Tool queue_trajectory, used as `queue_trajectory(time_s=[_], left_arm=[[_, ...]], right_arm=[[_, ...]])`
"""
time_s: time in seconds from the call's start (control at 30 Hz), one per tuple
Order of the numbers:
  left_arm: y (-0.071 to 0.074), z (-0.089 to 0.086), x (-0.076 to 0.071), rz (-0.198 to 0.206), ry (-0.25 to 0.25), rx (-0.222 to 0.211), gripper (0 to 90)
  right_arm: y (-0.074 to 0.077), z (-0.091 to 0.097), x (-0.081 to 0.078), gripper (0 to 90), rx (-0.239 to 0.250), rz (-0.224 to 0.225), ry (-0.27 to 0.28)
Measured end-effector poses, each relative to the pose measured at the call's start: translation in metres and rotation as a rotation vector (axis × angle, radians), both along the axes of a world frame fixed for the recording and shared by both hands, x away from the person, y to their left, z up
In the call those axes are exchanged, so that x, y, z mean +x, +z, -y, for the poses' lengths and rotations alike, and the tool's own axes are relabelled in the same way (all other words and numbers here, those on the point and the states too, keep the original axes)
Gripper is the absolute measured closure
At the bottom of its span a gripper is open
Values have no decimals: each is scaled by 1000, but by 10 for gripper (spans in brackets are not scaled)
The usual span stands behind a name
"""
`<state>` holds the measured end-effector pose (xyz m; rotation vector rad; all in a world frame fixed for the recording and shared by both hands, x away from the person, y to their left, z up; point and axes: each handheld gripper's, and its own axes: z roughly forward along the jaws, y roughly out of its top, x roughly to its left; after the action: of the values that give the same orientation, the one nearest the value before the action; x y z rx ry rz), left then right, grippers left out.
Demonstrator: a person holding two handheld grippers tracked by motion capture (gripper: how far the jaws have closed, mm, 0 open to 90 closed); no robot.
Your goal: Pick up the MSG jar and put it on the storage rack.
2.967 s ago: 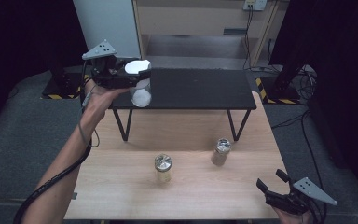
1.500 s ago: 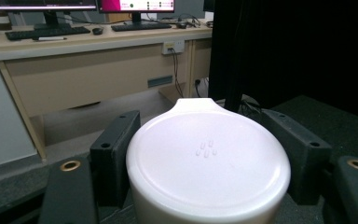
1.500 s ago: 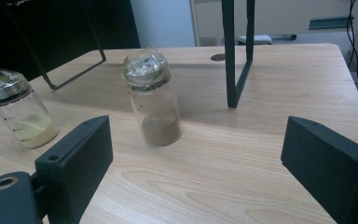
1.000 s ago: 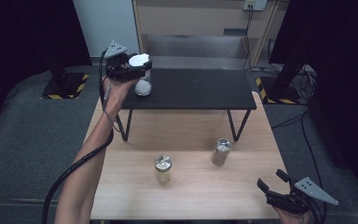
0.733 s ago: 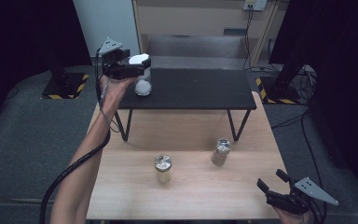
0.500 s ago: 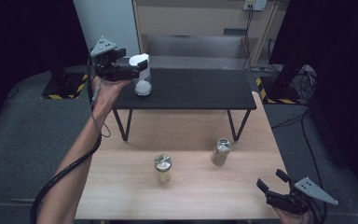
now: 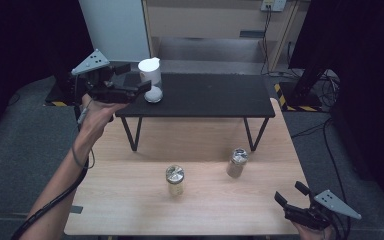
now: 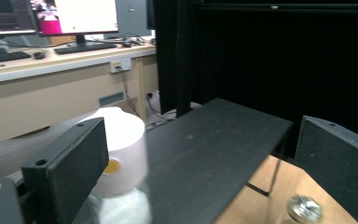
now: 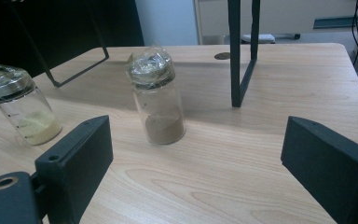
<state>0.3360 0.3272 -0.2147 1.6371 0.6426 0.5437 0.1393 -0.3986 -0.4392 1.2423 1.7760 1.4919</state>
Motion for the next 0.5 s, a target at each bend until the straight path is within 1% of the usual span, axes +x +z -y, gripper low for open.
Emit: queue_trajectory(time_s=[0.13, 0.27, 0.3, 0.37, 0.4, 0.5], left_arm=[[-6, -2, -12, 5, -21, 4, 19], [-16, -5, -23, 16, -40, -8, 21], [-18, -5, -27, 23, -40, -2, 22], [-24, -6, -33, 27, -46, -5, 24], [-26, -6, -36, 28, -49, 3, 24], [-38, -10, -43, 18, -65, -30, 25]], right_arm=[[0, 0, 0, 95, 0, -3, 1], [1, 0, 0, 95, -1, -5, 2], [0, 0, 0, 95, 0, -4, 2], [1, 0, 1, 95, 0, -6, 2], [1, 0, 1, 95, -1, -6, 2], [1, -1, 1, 95, -2, -5, 2]])
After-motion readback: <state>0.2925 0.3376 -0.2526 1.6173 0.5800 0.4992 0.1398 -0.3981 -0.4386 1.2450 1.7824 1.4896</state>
